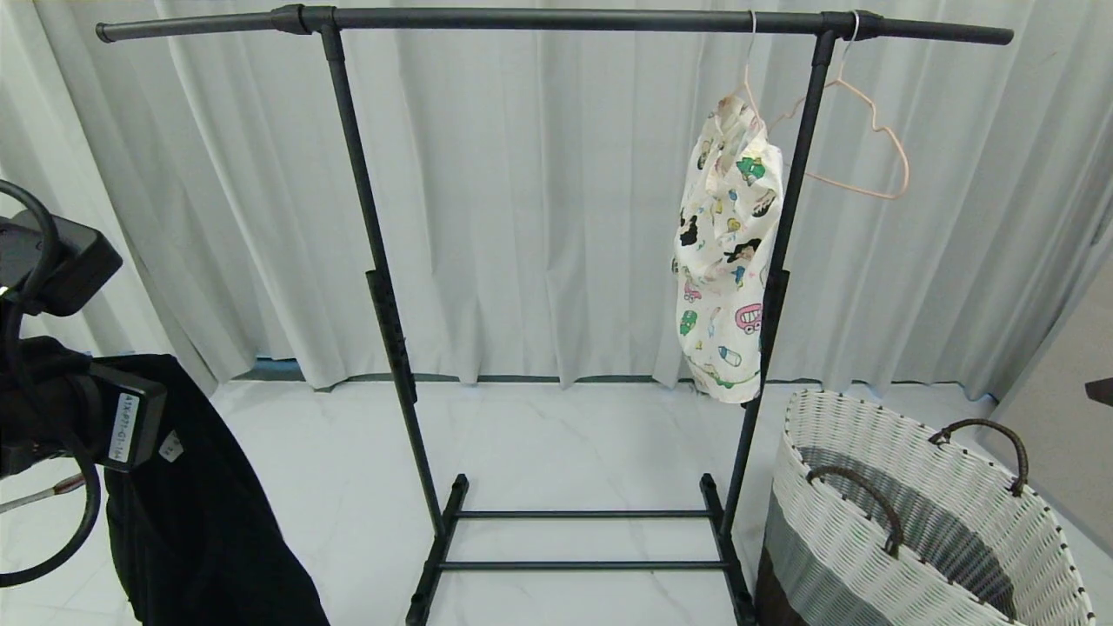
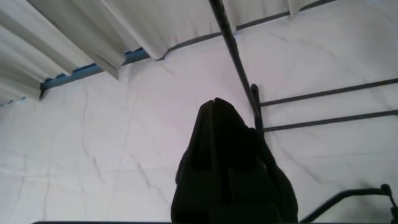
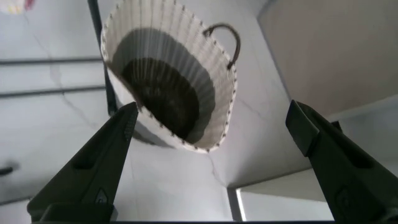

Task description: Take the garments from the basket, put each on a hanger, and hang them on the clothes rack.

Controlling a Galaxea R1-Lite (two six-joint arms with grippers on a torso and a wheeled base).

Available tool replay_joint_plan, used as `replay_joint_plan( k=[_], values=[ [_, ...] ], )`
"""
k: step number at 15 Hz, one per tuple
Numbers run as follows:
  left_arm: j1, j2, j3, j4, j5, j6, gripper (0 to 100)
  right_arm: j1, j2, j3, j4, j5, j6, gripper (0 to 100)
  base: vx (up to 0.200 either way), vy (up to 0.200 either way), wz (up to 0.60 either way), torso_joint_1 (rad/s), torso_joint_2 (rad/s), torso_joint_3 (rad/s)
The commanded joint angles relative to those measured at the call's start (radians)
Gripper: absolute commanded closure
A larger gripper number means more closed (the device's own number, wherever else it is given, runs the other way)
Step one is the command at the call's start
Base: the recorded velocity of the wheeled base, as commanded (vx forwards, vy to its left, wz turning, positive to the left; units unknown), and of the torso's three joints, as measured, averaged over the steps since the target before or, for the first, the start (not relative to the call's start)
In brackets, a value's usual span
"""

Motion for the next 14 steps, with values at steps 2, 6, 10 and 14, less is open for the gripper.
replay_joint_plan(
  k=[2,6,10,14],
  values=[
    [0.001,-0.006,0.006,-0.001,-0.001,0.001,100,-0.003,0.012,-0.031,-0.001,0.009,-0.001,0,0.000,0.000,0.00,0.032,-0.20,-0.271],
    [0.001,-0.009,0.004,-0.002,-0.001,-0.001,100,-0.003,0.030,-0.074,-0.002,0.029,-0.001,0,0.000,0.000,0.00,0.181,-0.52,-0.292],
    [-0.013,-0.009,0.003,-0.002,-0.001,0.001,100,-0.003,0.062,-0.112,-0.004,0.030,-0.001,0,0.000,0.000,0.00,0.185,-0.47,-0.281],
    [-0.042,-0.002,0.004,-0.002,-0.001,0.001,100,-0.003,0.078,-0.112,-0.050,0.047,-0.001,0,0.000,0.000,0.00,0.196,-0.47,-0.278]
  ],
)
